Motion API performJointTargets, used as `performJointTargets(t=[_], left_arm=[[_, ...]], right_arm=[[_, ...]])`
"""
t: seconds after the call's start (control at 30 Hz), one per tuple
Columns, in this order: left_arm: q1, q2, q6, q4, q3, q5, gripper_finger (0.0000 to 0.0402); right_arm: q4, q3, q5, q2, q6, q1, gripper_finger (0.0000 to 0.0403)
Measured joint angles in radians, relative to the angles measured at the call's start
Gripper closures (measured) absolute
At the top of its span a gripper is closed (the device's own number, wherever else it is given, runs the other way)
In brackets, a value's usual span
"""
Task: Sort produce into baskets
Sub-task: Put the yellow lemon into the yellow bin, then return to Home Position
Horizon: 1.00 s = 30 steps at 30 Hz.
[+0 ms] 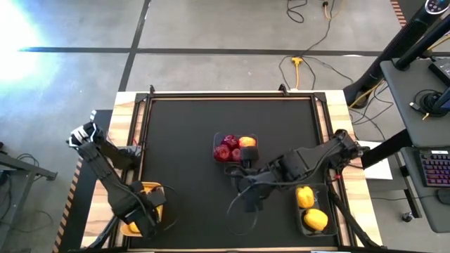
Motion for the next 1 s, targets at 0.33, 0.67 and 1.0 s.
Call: performJointTargets(t=[0.33, 0.67, 1.0], left_arm=[[0.053, -0.034, 0.004, 0.03, -0.213, 0.09, 0.0213], [0.127, -0.031, 0.102, 0.054, -0.221, 0.245, 0.0114], [0.156, -0.032, 0.471, -0.27, 0.047, 0.123, 0.0089]], right_arm=[[-0.177, -0.046, -0.004, 0.001, 0.154, 0.086, 0.0217], [-0.166, -0.072, 0.125, -0.016, 0.135, 0.117, 0.0303], [0.418, -0.686, 0.123, -0.36, 0.011, 0.065, 0.0392]])
